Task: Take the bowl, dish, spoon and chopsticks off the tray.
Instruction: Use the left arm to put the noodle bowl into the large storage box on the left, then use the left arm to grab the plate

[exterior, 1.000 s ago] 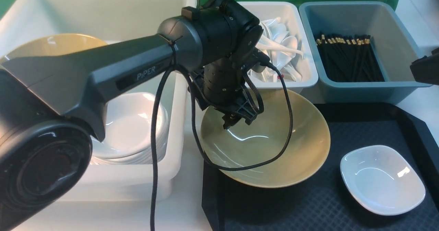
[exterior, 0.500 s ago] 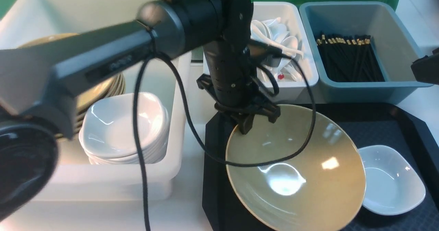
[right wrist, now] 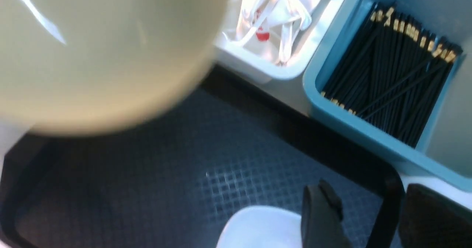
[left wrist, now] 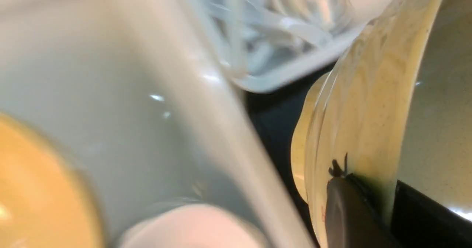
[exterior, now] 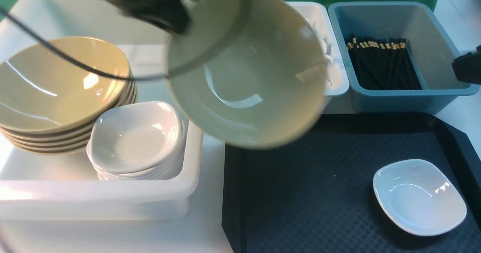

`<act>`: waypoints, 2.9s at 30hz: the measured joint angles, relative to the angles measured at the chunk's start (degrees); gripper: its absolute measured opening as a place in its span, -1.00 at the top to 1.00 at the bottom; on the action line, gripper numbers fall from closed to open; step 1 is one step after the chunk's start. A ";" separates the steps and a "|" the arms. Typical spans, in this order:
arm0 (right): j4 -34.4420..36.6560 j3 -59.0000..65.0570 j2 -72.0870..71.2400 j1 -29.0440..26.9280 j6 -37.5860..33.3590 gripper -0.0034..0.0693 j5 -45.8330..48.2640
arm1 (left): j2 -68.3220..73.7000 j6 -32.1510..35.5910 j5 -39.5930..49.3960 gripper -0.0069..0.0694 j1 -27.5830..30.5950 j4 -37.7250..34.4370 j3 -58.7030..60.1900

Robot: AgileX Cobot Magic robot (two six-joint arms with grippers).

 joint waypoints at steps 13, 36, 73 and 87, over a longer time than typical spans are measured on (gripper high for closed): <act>0.85 0.00 0.00 0.00 -0.02 0.00 -1.79 | -2.57 0.27 -2.20 0.79 33.39 0.46 8.00; 0.85 0.00 0.00 0.00 -0.09 0.00 -2.63 | -7.43 2.47 -6.68 -0.79 34.91 8.60 15.41; -12.15 13.26 -18.98 0.00 10.48 0.82 18.80 | 40.89 1.02 -26.42 -0.43 -42.49 2.50 -9.15; -11.13 13.61 -18.98 0.00 9.36 0.82 18.34 | 45.58 2.57 -10.36 0.72 -43.35 5.37 -22.71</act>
